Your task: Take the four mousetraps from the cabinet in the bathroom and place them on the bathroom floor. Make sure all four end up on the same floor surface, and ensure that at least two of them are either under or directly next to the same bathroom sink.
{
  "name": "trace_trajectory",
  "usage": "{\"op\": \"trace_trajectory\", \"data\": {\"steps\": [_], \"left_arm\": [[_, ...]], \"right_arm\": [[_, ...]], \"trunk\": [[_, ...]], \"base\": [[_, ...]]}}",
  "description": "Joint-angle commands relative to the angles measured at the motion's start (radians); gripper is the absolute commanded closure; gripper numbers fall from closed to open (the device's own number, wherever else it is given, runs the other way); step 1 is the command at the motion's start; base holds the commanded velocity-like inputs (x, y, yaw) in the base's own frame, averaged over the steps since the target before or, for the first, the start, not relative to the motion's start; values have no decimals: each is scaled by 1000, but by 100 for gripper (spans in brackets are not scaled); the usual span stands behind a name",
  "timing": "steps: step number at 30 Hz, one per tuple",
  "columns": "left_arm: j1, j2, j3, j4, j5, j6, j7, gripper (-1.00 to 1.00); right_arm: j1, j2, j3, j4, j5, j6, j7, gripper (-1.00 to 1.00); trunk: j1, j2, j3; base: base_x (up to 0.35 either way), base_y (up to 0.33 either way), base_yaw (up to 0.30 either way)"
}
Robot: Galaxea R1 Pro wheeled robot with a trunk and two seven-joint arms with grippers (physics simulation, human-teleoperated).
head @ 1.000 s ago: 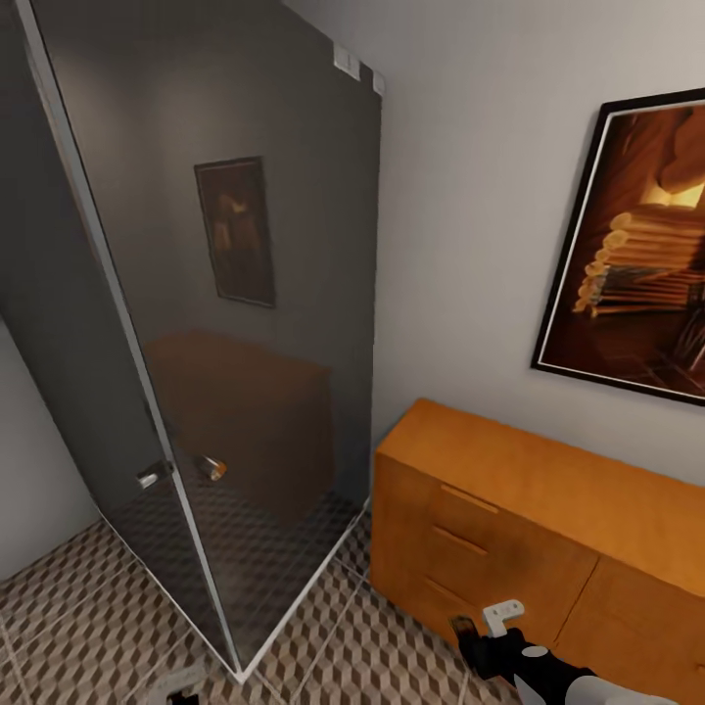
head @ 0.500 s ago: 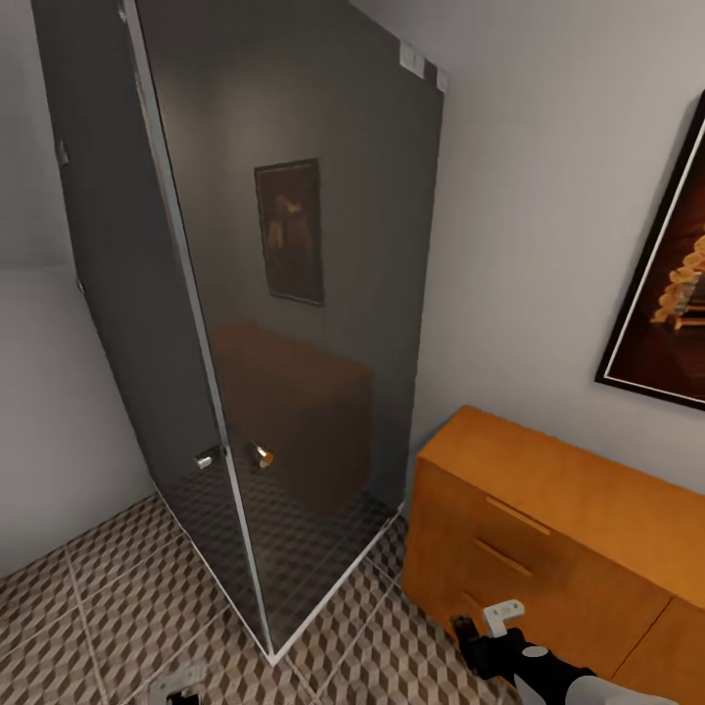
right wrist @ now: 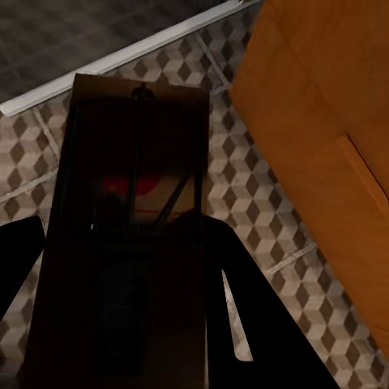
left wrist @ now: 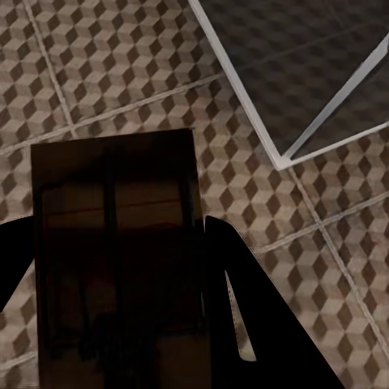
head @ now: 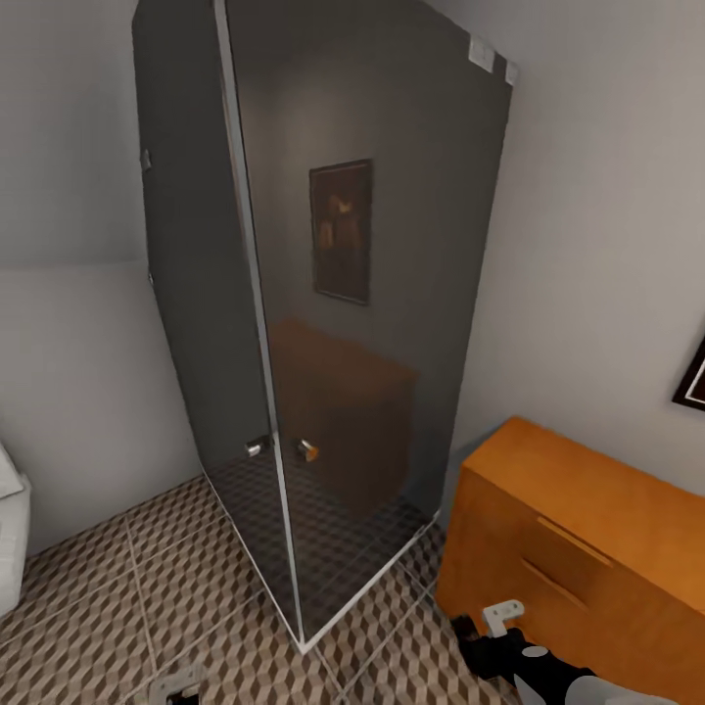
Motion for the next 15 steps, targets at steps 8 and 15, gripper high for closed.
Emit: {"op": "trace_trajectory", "data": {"steps": [8,15], "left_arm": [[-2,-2,-8,4,6,-6,0,100],[-2,-2,-8,5,6,-6,0,100]], "right_arm": [[-2,0,6,4,5,-8,1,100],[-2,-1,6,4,5,-8,1,100]], "trunk": [[1,-2,-2],[1,-2,-2]], "base": [[0,0,300],[0,0,300]]}}
